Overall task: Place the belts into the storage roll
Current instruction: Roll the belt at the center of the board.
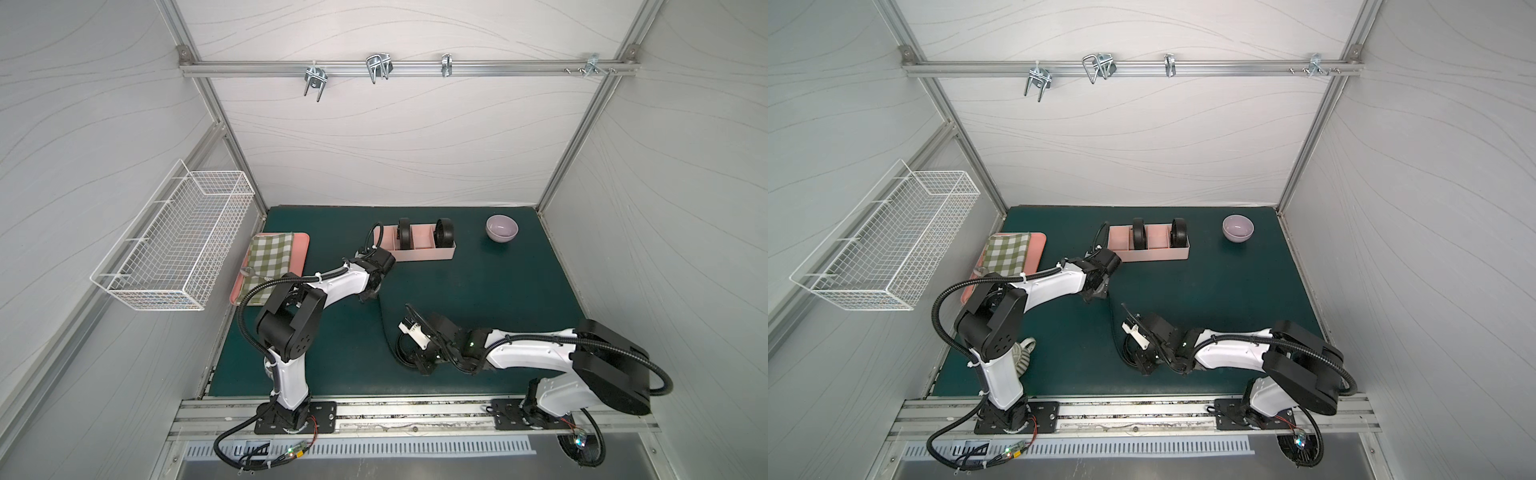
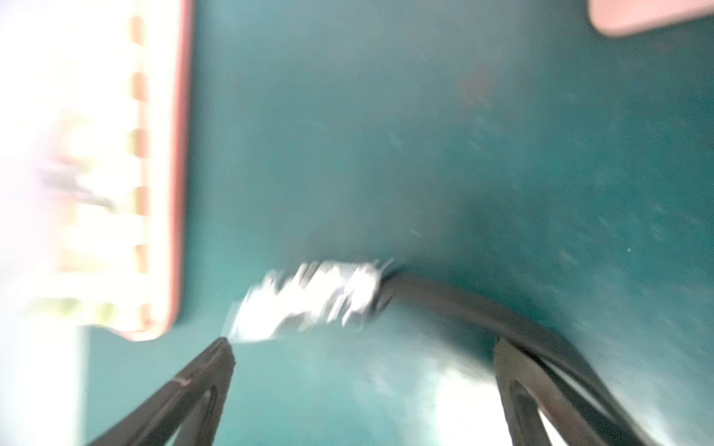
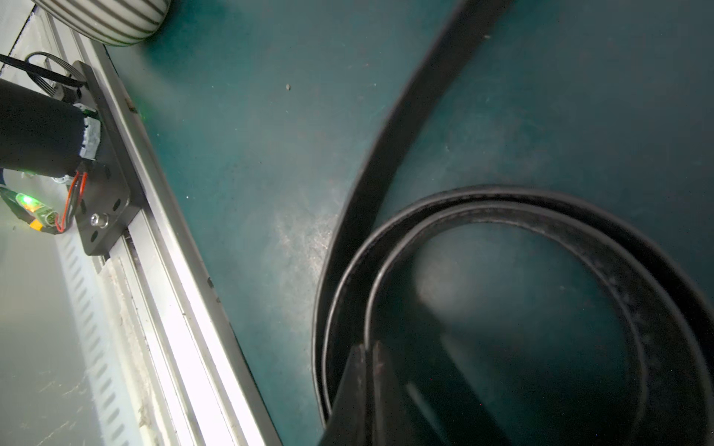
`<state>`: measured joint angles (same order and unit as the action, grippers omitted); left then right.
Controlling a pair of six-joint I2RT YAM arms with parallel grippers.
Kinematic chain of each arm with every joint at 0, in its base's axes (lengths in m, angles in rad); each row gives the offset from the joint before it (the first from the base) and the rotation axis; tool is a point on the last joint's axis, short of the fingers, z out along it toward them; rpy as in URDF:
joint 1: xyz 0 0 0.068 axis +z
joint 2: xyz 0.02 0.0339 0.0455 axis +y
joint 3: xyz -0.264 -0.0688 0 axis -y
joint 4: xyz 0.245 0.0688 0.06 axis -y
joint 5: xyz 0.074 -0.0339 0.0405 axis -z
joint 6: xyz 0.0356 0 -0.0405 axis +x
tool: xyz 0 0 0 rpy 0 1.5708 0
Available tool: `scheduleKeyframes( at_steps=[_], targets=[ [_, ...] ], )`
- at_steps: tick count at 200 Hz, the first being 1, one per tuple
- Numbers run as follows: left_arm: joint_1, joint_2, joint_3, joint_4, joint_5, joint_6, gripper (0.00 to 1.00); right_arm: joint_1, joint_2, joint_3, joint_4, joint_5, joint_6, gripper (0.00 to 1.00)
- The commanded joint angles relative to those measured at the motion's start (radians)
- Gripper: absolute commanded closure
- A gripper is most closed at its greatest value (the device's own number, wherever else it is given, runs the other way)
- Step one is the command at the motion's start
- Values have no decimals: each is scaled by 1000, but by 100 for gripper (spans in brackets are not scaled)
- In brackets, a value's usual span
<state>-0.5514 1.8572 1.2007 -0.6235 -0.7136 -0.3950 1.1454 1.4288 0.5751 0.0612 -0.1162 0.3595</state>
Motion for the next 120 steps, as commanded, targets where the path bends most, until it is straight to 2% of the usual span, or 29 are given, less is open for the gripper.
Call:
scheduleKeyframes(
  at_steps=[1,16,38,67,80,98,120],
  targets=[
    [43,-48,18,-15,-91,-67,1,14,-13,-38,-106,11,15,100],
    [47,-141,-59,79,89,-81,1,13,-34,-48,-112,22,15,100],
    [44,-269,-170,170,353,-193,1,9,-43,-51,-122,31,6,100],
    [41,-334,-308,254,657,-357,7,5,-35,-37,-131,24,-3,100],
    [21,-332,-358,280,726,-410,7,5,-36,-30,-133,23,-7,100],
    [-18,-300,-390,295,782,-454,14,4,-36,-28,-135,26,-8,100],
    [-38,-252,-413,320,789,-483,33,3,-39,-32,-134,29,-7,100]
  ],
)
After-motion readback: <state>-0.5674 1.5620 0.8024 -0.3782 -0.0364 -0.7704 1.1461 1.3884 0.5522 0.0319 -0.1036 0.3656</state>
